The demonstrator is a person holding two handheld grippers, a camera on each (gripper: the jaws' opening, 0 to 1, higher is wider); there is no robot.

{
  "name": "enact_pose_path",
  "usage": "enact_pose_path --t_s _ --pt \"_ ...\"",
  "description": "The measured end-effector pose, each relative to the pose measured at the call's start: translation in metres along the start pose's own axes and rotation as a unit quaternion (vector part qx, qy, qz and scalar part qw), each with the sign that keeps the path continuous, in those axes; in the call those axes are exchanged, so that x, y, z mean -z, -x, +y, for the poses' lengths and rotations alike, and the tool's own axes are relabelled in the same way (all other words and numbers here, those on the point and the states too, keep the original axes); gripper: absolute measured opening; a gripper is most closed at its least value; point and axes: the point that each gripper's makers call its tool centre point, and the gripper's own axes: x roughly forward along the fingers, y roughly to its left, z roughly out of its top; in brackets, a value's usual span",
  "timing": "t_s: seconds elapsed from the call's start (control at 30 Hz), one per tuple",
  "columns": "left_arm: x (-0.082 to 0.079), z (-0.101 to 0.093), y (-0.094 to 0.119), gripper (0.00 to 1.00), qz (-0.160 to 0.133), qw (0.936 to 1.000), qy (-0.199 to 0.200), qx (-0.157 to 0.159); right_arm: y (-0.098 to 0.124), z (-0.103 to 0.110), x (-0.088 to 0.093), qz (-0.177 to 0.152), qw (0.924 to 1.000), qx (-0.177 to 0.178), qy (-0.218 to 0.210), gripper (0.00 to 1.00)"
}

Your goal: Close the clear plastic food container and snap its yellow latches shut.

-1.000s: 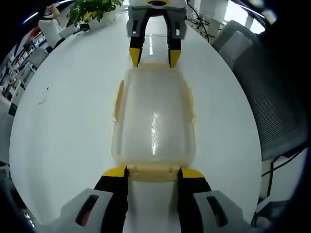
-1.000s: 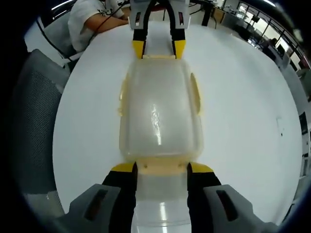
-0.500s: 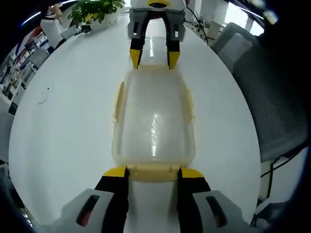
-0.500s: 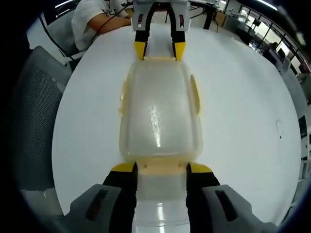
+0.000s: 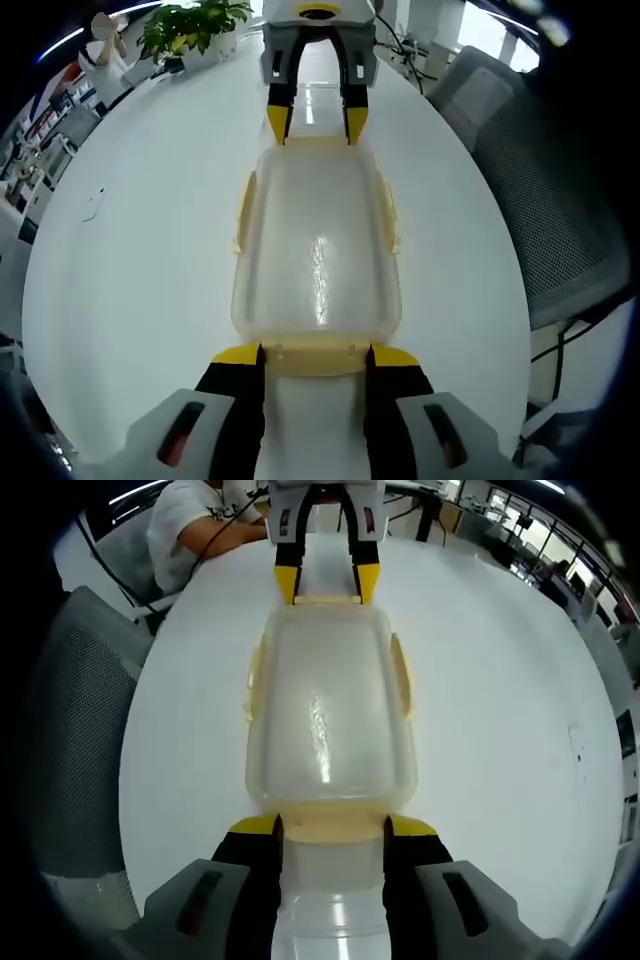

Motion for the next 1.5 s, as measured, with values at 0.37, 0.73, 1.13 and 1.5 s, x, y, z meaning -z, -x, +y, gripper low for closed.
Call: enact_pose_path --t_s 0.37,0.73,1.13,1.5 --pt "-0.014 0.001 0.020 0.32 -0.006 0.9999 -0.001 -0.008 0.018 -0.003 -0.004 -0.005 1.0000 0.005 0.001 0.36" --pt "-0.028 -0.003 0.037 0.32 -0.015 0.9997 0.010 -0.016 0.041 -0.006 -0.008 -0.005 0.9999 0.008 0.013 0.36" --pt "-0.036 0.009 0.051 0.32 -0.021 0.9993 0.008 -0.031 0.058 -0.017 -0.013 -0.004 0.9996 0.022 0.019 0.36" --pt "-0.036 0.008 0.058 0.32 -0.019 0.9989 0.027 -0.032 0.064 -0.018 -0.017 -0.009 0.9993 0.010 0.034 0.36"
